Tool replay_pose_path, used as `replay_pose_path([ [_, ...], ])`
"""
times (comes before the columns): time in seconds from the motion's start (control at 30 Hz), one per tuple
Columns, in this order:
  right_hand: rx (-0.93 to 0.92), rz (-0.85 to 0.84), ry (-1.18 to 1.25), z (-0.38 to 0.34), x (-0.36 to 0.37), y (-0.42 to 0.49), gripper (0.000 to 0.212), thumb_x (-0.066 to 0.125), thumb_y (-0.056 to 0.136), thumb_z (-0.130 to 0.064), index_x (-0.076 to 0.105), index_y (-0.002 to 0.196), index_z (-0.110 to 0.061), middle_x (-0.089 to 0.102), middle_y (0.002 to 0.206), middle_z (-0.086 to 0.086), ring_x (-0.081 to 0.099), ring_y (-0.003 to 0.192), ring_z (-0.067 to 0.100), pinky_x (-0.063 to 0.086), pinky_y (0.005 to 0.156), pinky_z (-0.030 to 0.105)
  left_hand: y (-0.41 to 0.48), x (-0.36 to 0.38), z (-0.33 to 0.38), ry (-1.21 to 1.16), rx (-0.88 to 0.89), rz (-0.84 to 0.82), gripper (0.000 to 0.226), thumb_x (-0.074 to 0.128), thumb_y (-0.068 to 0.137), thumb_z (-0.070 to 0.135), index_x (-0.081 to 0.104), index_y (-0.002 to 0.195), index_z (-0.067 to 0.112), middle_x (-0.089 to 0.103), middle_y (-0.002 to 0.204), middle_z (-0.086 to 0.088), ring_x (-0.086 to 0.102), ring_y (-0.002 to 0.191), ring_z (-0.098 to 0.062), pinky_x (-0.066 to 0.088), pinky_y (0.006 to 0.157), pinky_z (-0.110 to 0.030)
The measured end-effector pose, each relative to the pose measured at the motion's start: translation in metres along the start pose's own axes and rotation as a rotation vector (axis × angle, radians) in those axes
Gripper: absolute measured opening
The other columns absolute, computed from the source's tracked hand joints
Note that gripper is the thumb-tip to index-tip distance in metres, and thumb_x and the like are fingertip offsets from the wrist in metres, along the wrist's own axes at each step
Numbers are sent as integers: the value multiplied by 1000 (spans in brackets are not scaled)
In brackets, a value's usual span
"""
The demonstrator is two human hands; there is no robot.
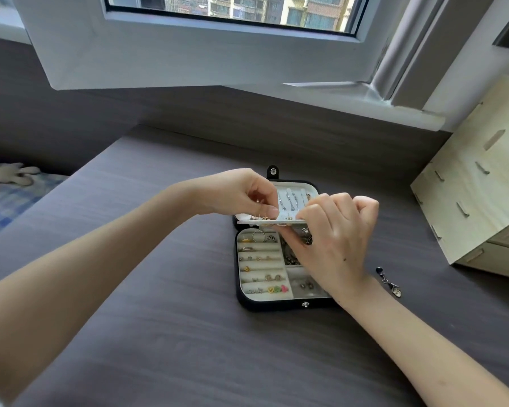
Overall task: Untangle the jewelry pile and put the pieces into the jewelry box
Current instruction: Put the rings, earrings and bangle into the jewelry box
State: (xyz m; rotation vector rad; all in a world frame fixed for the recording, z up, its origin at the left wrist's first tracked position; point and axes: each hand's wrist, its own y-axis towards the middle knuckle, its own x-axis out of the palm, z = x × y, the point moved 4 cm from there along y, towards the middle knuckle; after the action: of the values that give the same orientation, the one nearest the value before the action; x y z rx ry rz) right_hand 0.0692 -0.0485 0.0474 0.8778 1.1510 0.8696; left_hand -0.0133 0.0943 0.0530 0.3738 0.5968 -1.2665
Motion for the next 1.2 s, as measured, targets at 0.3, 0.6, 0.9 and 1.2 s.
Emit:
replay_pose_path([
  [0.3, 10, 4, -19, 0, 1, 1, 44, 78, 75, -44, 52, 61, -12, 55, 64, 0, 42, 64, 18, 25, 68, 34, 10, -4, 0, 23, -75, -97, 8, 69, 85, 21, 68, 77, 18, 61, 74, 5, 53, 71, -8, 43, 75, -30],
  [0.6, 36, -18, 3, 1, 2, 5, 42, 77, 73, -46, 53, 69, -12, 57, 70, 2, 48, 64, 22, 27, 70, 36, 6, -8, 4, -27, -167, -129, 30, 51, 95, 34, 71, 84, 15, 70, 79, 10, 60, 76, 0, 46, 75, -12],
  [0.9, 134, -255, -16, 12, 26, 31, 63, 70, 72, -55, 55, 118, -15, 63, 112, 3, 56, 105, 24, 24, 105, 52, -33, -7, 0, -383, -8, 377, 34, 48, 92, 40, 60, 112, 16, 69, 103, 3, 65, 99, -10, 53, 84, -24],
  [1.2, 530, -807, 90, 101, -25, -14, 19, 56, 92, -25, 74, 91, -19, 72, 95, -4, 62, 94, 23, 42, 87, 39, -20, -1, -13, -434, -33, 674, 31, 57, 92, 8, 51, 121, 17, 64, 111, -5, 63, 101, -18, 53, 84, -36],
])
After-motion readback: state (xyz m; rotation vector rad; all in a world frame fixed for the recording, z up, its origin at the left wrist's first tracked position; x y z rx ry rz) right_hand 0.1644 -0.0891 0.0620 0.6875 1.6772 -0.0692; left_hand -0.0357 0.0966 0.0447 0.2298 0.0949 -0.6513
